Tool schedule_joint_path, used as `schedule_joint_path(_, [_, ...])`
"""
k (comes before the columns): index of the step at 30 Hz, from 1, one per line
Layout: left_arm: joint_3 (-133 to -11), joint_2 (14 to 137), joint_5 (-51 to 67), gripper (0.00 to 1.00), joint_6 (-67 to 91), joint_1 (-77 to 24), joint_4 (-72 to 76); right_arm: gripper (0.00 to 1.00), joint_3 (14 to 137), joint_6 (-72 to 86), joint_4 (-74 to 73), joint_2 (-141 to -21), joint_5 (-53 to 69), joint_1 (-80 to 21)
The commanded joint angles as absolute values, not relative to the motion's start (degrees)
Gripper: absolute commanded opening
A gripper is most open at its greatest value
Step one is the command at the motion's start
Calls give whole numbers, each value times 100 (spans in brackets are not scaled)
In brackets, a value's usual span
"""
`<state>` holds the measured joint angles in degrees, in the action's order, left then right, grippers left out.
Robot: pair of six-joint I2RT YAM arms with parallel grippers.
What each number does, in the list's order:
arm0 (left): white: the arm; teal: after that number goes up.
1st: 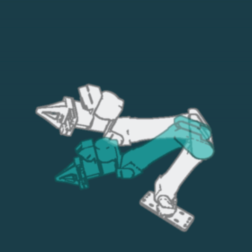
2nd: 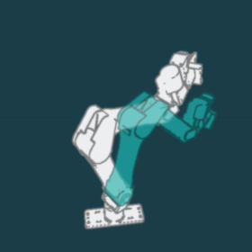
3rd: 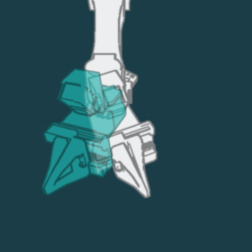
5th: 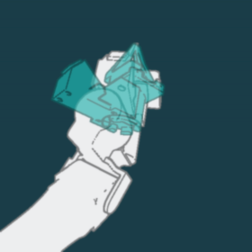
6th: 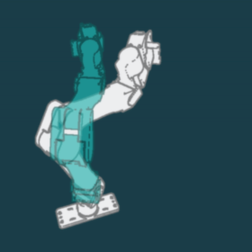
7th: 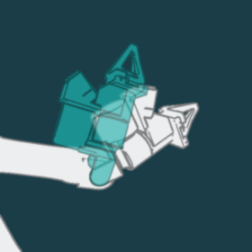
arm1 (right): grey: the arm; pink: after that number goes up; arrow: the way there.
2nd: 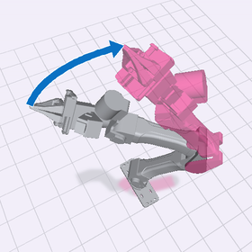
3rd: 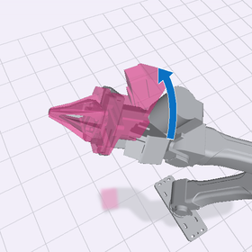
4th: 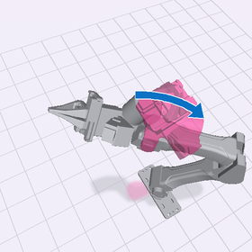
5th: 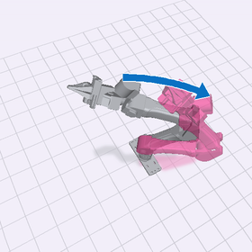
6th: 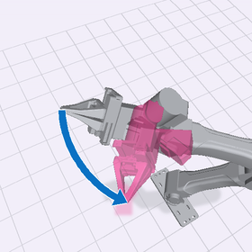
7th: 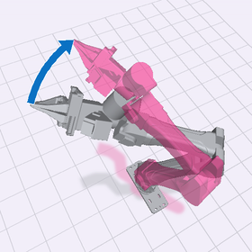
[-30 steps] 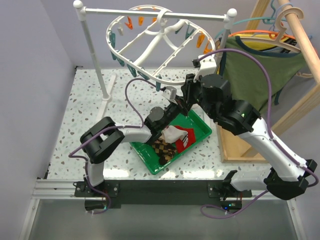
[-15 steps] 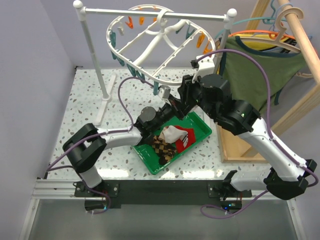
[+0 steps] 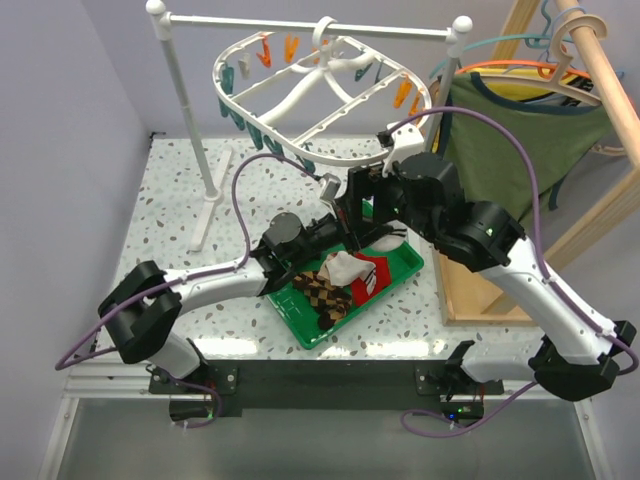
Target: Remove the socks clipped to the hanger
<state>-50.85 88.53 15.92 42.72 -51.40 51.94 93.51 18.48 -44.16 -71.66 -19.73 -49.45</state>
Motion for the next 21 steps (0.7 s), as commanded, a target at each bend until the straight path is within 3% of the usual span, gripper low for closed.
schedule_joint_path(1, [-5001,8526,1977,0,4263,-5124,4878,95,9563,2100,-4790,-6742,-1846,-4957])
schedule_joint_path(11, [-4939,8244,2188,0,4315,-5124,4465,93,9501,2030,-5027,-6381,-2662,-4957])
schedule_joint_path(21, [-5080,8095,2417,0,4570,-5124,3990,77,9598,1126,-4070,-6627,-3147,-4957])
